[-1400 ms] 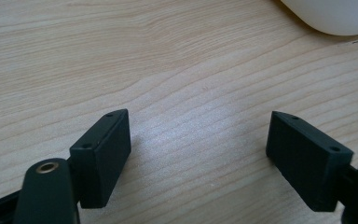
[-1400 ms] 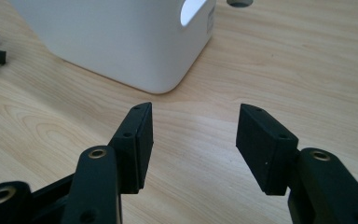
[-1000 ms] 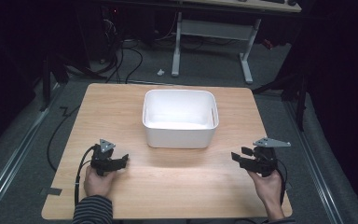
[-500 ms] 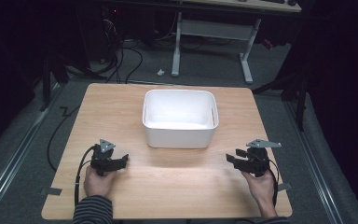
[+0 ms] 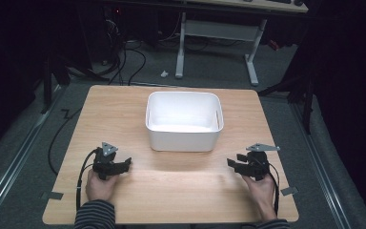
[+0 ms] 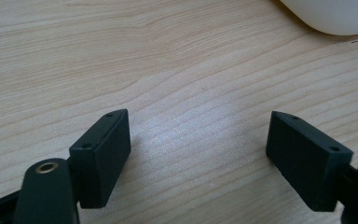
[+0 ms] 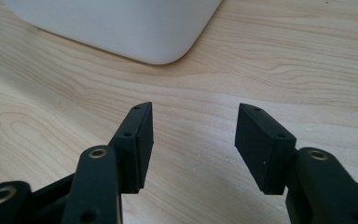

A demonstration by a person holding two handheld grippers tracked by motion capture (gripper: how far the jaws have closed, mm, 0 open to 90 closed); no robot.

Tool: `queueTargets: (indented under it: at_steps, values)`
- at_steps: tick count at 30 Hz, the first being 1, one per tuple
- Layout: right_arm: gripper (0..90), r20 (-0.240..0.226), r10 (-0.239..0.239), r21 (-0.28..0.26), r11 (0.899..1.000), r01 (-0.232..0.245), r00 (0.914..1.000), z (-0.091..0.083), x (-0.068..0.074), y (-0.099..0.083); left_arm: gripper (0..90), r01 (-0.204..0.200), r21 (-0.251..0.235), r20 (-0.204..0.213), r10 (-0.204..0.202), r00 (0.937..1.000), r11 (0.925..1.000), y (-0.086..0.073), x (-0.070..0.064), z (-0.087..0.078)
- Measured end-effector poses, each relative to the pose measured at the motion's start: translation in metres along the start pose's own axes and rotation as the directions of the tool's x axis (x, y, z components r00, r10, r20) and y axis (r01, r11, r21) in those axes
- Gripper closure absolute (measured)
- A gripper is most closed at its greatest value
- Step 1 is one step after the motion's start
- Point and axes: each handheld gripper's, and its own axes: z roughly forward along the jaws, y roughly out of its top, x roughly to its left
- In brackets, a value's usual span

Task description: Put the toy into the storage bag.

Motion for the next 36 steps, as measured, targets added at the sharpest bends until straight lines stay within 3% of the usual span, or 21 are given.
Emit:
queueTargets:
  at_steps: [36]
  values:
    - [43.6, 0.07, -0.033, 0.038, 0.999, 0.03, 0.997, 0.035, 0.001, -0.013, 22.0, -0.003, 0.001, 0.002, 0.003, 1.0, 1.0, 0.0, 0.0, 0.0]
